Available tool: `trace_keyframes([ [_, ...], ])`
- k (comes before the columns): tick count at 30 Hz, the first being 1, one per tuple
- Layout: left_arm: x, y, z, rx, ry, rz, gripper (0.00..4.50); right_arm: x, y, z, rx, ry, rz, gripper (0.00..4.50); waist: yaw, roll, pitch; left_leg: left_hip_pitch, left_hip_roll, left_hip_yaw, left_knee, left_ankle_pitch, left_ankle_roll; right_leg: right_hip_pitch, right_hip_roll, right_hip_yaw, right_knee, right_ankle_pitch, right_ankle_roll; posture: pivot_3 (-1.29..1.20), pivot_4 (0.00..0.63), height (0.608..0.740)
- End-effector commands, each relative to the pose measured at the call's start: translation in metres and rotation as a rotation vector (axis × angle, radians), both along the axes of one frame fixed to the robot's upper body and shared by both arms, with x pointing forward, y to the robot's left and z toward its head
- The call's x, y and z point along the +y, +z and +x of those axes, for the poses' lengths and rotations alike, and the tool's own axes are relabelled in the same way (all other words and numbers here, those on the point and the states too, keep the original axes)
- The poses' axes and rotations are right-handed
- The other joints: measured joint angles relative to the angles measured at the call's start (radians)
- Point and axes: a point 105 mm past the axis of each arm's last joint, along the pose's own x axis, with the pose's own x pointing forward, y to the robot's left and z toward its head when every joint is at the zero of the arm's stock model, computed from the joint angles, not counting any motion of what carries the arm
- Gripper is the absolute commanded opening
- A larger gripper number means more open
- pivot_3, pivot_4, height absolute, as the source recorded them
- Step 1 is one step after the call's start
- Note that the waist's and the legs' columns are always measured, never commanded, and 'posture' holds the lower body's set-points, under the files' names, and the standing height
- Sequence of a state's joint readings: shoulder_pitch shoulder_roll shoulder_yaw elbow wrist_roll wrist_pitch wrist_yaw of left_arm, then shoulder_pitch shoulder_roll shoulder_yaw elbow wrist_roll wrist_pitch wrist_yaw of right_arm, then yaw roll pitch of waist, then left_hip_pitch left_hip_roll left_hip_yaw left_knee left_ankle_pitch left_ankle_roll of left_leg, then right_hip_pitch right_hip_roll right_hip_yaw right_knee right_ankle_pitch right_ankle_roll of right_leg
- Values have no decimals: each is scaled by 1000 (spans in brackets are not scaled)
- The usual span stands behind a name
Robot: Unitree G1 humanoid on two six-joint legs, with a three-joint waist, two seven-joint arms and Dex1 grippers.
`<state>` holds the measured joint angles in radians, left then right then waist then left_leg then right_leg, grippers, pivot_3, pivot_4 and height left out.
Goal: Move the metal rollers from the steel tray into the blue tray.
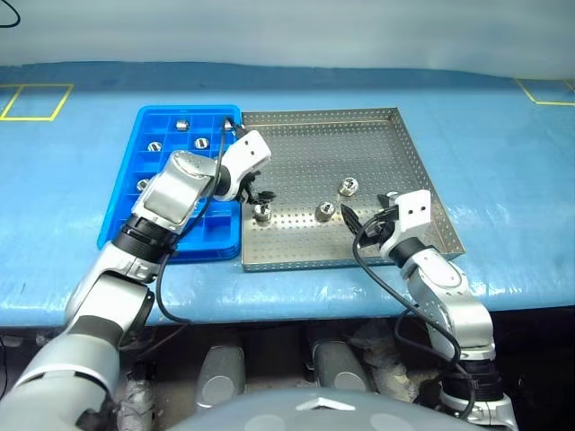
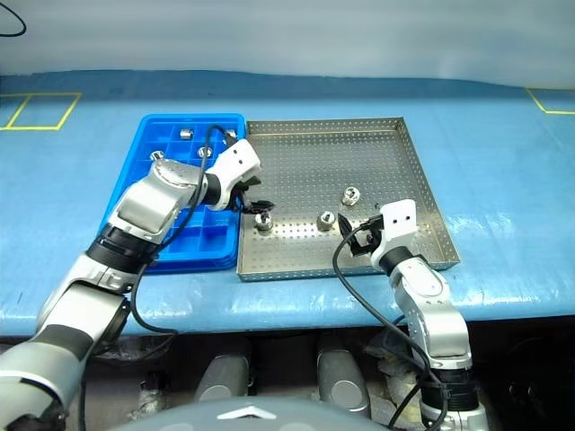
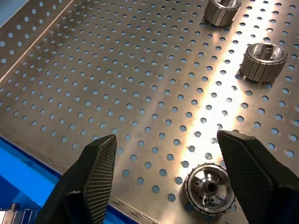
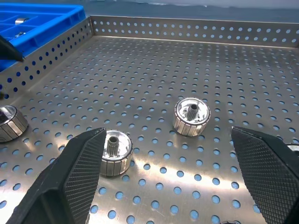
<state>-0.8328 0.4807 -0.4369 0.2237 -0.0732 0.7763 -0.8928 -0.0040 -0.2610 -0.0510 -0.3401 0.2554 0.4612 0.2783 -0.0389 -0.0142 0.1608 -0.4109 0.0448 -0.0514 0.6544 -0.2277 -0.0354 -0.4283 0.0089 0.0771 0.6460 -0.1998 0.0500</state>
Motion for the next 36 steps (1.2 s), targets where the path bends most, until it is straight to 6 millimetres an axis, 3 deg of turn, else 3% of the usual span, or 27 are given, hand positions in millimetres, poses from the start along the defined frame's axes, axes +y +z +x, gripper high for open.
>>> trace_keyframes([
  [1, -1, 10, 5, -37, -41, 41, 3730, -2, 14, -3, -63, -16, -7, 4500, -3, 0, 0, 0, 0, 0, 0, 0, 0, 0, 0, 0, 0, 0, 0, -37, 150, 740],
  [16, 13, -11, 1, 83, -260, 332, 3730, -1, 12, -3, -63, -27, 3, 4500, -22, 0, 0, 0, 0, 1, 0, 0, 0, -1, 0, 1, 0, 0, 0, -54, 150, 740],
  [22, 16, -38, -1, 142, -353, 485, 3730, -3, 10, -6, -62, -47, 15, 4500, -28, 0, 0, 0, 0, 1, 0, 0, 0, 0, 0, 2, 0, 0, 0, -68, 150, 740],
  [26, 13, -58, -6, 220, -370, 490, 3730, -4, 8, -6, -61, -58, 20, 4500, -29, 4, -4, 1, 0, 2, 1, 0, 1, 1, 0, 2, 1, 0, 0, -82, 150, 740],
  [33, 12, -60, -14, 274, -413, 439, 1637, -7, 6, -8, -57, -73, 29, 4500, -36, 10, -8, 9, -1, 3, 3, -1, 2, 9, 0, 6, 1, -1, 0, -70, 150, 740],
  [36, 11, -53, -5, 190, -346, 382, 1638, -5, 5, -5, -53, -60, 31, 4500, -38, 10, -8, 13, -1, 4, 2, -1, 3, 12, 0, 7, 0, -1, 0, -28, 150, 740],
])
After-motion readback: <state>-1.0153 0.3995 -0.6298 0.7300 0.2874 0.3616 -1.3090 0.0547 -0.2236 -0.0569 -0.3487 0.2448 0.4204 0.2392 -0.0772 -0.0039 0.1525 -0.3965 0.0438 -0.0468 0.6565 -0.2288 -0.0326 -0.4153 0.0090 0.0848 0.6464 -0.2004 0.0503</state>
